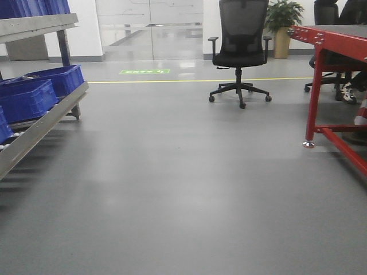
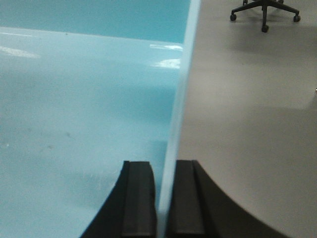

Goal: Move two blue bins to right shelf middle
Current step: 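Drive across the floor carrying the light-blue bin in both grippers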

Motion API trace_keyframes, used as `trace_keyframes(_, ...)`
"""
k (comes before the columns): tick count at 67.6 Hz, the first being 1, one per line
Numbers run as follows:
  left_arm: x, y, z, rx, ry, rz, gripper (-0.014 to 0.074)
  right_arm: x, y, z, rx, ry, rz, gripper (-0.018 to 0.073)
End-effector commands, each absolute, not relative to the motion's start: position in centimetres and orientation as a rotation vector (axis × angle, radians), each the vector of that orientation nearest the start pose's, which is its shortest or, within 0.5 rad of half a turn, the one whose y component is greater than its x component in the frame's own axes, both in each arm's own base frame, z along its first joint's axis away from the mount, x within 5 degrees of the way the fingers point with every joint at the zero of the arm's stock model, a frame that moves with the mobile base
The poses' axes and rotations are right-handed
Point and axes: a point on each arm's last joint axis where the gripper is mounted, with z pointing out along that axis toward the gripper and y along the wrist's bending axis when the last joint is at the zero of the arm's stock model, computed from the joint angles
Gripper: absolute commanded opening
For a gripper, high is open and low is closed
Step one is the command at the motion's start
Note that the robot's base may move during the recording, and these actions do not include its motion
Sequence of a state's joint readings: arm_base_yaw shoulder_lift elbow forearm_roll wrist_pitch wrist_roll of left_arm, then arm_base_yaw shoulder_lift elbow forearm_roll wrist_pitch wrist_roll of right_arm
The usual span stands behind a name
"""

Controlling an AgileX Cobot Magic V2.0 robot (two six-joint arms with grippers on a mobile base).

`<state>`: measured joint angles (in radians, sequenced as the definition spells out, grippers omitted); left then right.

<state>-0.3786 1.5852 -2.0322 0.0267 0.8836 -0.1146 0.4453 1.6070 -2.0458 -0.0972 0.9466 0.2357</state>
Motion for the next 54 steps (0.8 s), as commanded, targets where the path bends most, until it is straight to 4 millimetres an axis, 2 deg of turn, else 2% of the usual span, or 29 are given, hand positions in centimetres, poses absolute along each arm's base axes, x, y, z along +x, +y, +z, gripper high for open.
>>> trace_keyframes(1,30.22,-12.33,53.54,0.247,1.823,-0.365,-0.0111,30.25,14.02,52.38,-0.227,1.912,0.364,-0.0153)
trace_keyframes(54,30.22,-12.33,53.54,0.247,1.823,-0.365,-0.0111,30.25,14.02,52.38,-0.227,1.912,0.364,-0.0153)
